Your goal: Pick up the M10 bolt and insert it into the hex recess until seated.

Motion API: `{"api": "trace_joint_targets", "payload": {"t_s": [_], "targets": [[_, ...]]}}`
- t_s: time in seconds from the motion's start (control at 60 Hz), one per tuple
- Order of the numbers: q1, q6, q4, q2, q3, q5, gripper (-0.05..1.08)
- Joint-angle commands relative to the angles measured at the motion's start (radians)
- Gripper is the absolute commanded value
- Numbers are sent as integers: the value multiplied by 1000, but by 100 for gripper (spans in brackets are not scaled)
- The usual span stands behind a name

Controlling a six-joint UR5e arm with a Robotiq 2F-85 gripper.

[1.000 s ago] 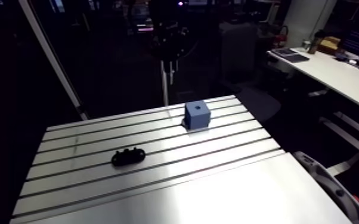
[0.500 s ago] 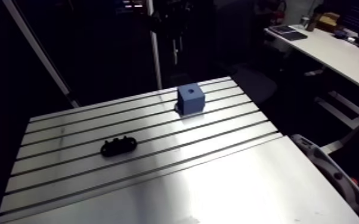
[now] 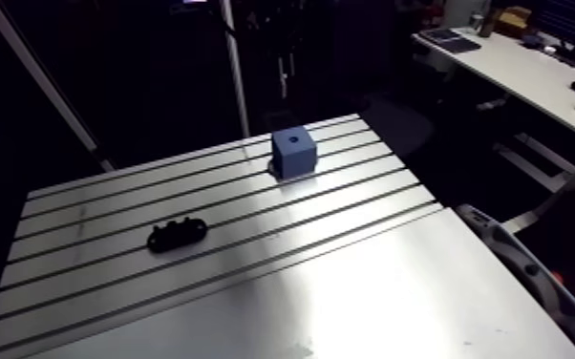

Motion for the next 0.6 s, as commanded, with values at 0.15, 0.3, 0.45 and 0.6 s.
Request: {"api": "trace_joint_targets", "payload": {"t_s": [0.15,0.3,0.45,0.6], "targets": [[-19,-7,-3,7,6,0,87],[-24,-6,-3,14,10,0,87],[-24,0,-5,16,21,2,87],[-24,5,-22,22,30,2,87]]}}
